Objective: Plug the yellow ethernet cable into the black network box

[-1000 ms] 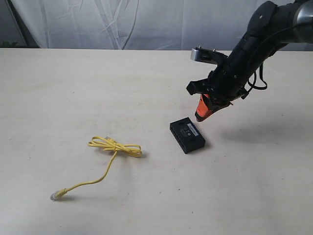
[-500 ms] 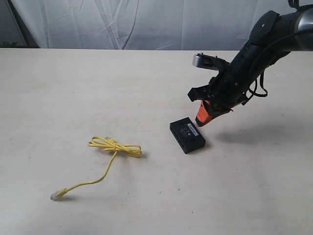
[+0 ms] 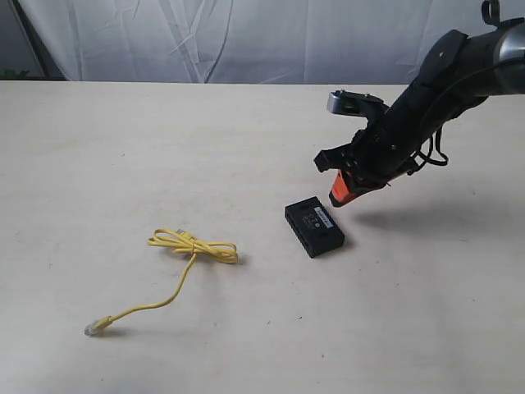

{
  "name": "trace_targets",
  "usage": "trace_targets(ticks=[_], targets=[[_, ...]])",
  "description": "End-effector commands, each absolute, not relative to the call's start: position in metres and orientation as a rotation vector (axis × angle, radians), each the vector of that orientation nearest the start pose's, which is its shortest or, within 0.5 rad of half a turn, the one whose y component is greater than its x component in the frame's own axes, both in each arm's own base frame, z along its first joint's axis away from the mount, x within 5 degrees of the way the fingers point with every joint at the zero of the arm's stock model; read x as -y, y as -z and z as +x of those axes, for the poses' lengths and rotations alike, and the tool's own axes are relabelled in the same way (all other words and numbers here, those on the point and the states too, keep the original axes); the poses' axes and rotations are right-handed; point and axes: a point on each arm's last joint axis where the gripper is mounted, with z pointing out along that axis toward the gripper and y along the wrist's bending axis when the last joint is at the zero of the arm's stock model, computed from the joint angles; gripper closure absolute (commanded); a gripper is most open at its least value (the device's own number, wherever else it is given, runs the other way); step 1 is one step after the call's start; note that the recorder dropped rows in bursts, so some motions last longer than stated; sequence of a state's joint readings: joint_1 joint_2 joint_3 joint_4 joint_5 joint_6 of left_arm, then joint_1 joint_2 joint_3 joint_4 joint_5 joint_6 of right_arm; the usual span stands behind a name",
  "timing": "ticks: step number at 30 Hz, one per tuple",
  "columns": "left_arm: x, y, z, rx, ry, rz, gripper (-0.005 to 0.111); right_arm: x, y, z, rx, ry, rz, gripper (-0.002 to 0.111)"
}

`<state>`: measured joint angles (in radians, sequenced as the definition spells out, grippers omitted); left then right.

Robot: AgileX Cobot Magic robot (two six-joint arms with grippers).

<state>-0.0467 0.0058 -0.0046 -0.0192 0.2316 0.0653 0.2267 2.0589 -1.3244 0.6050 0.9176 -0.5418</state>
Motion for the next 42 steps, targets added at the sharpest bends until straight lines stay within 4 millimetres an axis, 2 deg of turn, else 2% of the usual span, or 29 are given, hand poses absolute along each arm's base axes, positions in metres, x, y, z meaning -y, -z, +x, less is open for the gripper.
trace_targets(ticks=[1, 7, 13, 20, 27, 29, 35, 39, 41, 42], targets=[[0.003, -0.193, 0.056, -1.707, 0.003, 0.076, 0.107, -0.127, -0.142, 0.369, -2.905, -0.723, -0.578, 0.094], [0.003, -0.193, 0.056, -1.707, 0.003, 0.076, 0.107, -0.126, -0.142, 0.369, -2.906, -0.72, -0.581, 0.08], [0.003, -0.193, 0.056, -1.707, 0.003, 0.076, 0.107, -0.127, -0.138, 0.365, -2.925, -0.738, -0.564, 0.08], [0.003, -0.193, 0.056, -1.707, 0.003, 0.076, 0.107, -0.143, -0.137, 0.358, -2.925, -0.711, -0.663, 0.08], [0.003, -0.193, 0.056, -1.707, 0.003, 0.076, 0.107, -0.141, -0.132, 0.359, -2.934, -0.621, -0.688, 0.08], [0.003, -0.193, 0.056, -1.707, 0.003, 0.076, 0.107, -0.141, -0.125, 0.36, -2.947, -0.625, -0.68, 0.08], [0.003, -0.193, 0.056, -1.707, 0.003, 0.076, 0.107, -0.141, -0.122, 0.361, -2.949, -0.625, -0.67, 0.08], [0.003, -0.193, 0.056, -1.707, 0.003, 0.076, 0.107, -0.141, -0.122, 0.361, -2.949, -0.625, -0.67, 0.089], [0.003, -0.193, 0.056, -1.707, 0.003, 0.076, 0.107, -0.141, -0.122, 0.361, -2.949, -0.625, -0.67, 0.105], [0.003, -0.193, 0.056, -1.707, 0.003, 0.076, 0.107, -0.141, -0.122, 0.361, -2.95, -0.615, -0.679, 0.109]])
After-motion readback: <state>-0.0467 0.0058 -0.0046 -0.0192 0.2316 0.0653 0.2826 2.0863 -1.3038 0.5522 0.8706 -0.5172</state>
